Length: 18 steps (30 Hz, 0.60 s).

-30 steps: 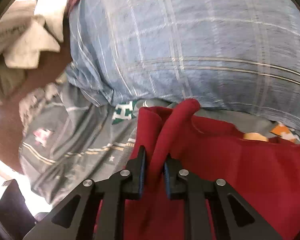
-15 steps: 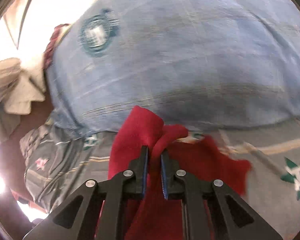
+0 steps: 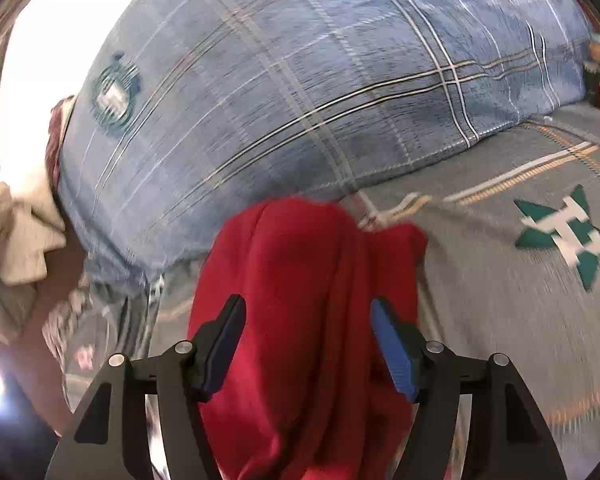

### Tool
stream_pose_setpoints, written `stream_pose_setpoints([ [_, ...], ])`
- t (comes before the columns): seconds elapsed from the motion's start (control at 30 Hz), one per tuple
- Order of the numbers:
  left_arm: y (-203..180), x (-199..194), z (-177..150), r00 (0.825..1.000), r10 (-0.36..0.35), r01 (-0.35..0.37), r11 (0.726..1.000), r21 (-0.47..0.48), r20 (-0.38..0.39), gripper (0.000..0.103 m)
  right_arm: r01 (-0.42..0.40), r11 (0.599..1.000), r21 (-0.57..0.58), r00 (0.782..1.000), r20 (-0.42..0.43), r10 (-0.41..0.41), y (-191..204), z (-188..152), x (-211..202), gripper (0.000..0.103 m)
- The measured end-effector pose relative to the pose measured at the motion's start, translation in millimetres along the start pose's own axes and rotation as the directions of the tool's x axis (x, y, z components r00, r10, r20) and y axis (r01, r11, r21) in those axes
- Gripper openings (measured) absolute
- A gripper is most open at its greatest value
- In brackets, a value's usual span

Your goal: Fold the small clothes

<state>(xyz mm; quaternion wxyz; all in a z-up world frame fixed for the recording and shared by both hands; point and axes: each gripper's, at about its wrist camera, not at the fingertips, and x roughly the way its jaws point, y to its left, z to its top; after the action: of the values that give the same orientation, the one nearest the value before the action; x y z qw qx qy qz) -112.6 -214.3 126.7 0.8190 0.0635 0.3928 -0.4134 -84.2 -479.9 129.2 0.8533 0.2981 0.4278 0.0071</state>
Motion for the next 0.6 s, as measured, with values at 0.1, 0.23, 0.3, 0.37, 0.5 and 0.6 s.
stream_pose_setpoints([
  [0.1, 18, 2, -14, 0.994, 0.106, -0.106, 0.994, -0.006, -0.023, 0.069, 0.005, 1.000, -0.024, 1.000, -0.010, -0.005, 16, -21, 0, 0.070],
  [0.23, 38, 24, -30, 0.991, 0.101, -0.107, 0.991, -0.076, -0.086, 0.069, 0.065, 0.995, -0.073, 0.995, -0.074, -0.071, 25, -36, 27, 0.043],
  [0.3, 35, 30, -39, 0.990, 0.102, -0.109, 0.991, -0.071, -0.093, 0.069, 0.106, 0.989, -0.106, 0.993, -0.034, -0.110, 28, -41, 25, 0.024],
  [0.37, 35, 29, -43, 0.991, 0.112, -0.116, 0.992, -0.056, -0.074, 0.069, 0.107, 0.988, -0.115, 0.994, 0.022, -0.105, 28, -44, 7, 0.020],
  [0.5, 41, 34, -45, 0.988, 0.137, -0.141, 0.989, -0.043, -0.075, 0.069, 0.169, 0.981, -0.090, 0.985, 0.048, -0.165, 12, -56, -4, 0.017],
  [0.6, 47, 36, -41, 0.985, 0.156, -0.160, 0.985, -0.059, -0.070, 0.069, 0.168, 0.981, -0.100, 0.986, 0.010, -0.168, 5, -59, 12, 0.023],
])
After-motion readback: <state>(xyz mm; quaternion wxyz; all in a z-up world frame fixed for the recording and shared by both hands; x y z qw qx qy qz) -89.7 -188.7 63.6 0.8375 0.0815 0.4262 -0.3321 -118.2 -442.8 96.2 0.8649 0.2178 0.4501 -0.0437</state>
